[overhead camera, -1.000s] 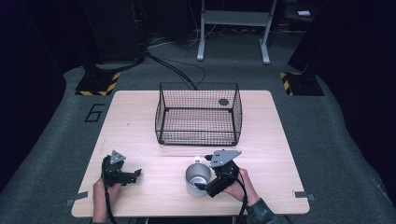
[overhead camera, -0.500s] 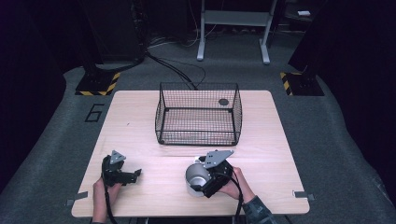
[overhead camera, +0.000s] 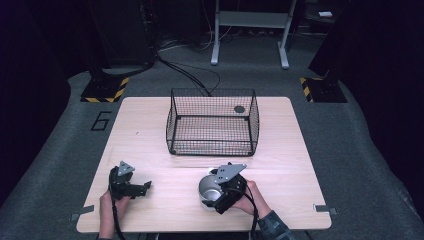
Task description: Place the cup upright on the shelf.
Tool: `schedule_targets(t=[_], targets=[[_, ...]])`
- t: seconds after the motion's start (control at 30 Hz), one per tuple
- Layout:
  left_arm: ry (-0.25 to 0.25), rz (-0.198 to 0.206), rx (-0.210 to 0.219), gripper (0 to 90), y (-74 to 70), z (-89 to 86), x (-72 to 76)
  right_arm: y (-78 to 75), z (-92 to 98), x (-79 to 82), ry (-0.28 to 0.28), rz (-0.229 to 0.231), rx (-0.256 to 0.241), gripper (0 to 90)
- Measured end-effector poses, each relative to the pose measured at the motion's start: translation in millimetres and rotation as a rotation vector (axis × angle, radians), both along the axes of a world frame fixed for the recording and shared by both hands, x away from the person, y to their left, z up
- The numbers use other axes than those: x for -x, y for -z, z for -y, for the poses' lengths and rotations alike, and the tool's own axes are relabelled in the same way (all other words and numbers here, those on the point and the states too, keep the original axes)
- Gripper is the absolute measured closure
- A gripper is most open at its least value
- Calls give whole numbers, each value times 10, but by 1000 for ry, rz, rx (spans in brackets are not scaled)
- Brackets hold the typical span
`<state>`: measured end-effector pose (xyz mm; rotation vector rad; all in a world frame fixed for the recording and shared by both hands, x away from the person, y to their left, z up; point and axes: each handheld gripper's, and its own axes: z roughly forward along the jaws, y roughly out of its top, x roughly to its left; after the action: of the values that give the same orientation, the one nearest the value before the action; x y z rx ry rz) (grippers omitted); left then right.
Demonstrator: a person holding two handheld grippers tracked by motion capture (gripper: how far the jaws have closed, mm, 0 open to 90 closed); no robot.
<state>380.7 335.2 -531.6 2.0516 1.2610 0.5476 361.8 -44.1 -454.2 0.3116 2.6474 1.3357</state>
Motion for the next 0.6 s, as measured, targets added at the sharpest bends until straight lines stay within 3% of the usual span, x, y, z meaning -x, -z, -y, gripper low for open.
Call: schedule_targets(t=[0.3,0.37,0.6], targets=[[0,0,0,5,0,0,0,41,7,13,49,27,21,9],[0,0,0,5,0,0,0,57,23,5,39,12,32,46],[0,0,0,5,0,0,0,69,15,24,59,23,28,51]])
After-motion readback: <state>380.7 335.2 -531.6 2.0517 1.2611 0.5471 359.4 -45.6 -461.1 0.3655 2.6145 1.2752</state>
